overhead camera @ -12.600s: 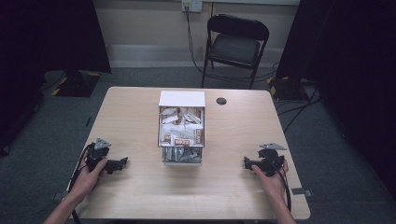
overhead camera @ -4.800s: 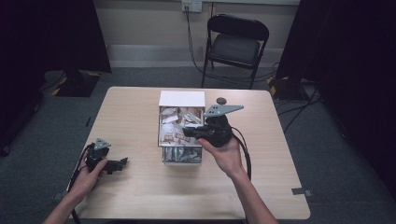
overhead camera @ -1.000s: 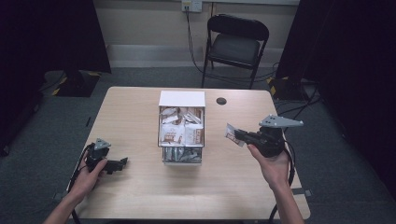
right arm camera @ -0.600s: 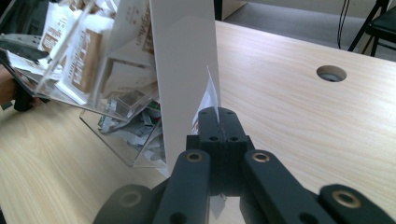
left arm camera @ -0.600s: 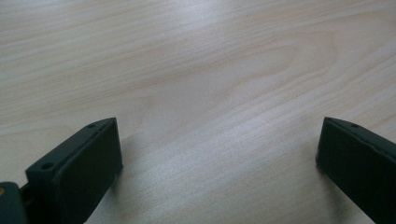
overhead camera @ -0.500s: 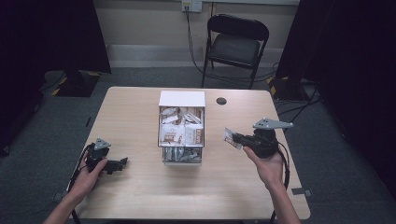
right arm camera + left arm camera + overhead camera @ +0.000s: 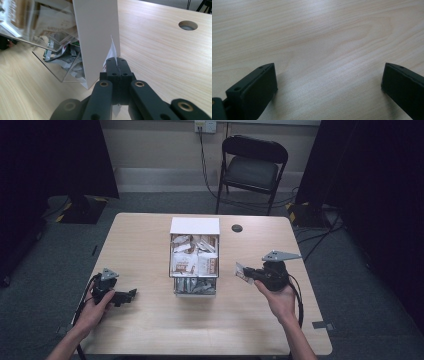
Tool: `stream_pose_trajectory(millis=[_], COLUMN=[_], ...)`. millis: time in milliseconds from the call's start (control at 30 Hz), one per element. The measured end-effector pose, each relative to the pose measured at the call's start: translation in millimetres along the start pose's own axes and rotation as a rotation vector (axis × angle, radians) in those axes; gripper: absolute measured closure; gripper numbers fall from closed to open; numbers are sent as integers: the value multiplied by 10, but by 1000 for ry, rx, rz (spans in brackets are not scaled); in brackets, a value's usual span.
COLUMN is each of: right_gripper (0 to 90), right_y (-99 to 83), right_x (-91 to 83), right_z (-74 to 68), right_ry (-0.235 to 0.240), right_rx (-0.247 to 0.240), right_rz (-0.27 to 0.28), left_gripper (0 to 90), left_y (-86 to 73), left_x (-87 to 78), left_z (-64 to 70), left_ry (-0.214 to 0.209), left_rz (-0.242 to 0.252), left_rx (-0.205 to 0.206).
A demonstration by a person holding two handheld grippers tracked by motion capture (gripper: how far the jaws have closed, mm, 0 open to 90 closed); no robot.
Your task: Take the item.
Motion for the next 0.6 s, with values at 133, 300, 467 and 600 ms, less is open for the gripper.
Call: stream_pose_trajectory(millis=[133,300,467,600], right_gripper=[900,900,900,900], right_y=[-45,-97,-148,-217], right_x=[83,171,275,374], right_z=[-12,-22,-10,1], right_ry=[9,14,21,18], right_rx=[-2,-7,-7,-11], right_rz=[-14,-35,-57,-81], left_gripper=[0,0,0,0], left_y=[0,0,0,0], left_x=[0,0,0,0], left_z=[0,0,0,0], left_ry=[0,0,0,0], left_rz=[0,0,0,0], left_rx=[-1,0,0,0])
Point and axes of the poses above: each handheld gripper's, and its own axes: x roughly forward along the jaws, y roughly out of its top, z roughly to its right, the point moved 2 cm from there along x, roughly forward along the jaws, and after that the axes turned 14 degrees about -y, right-handed, at the moved point
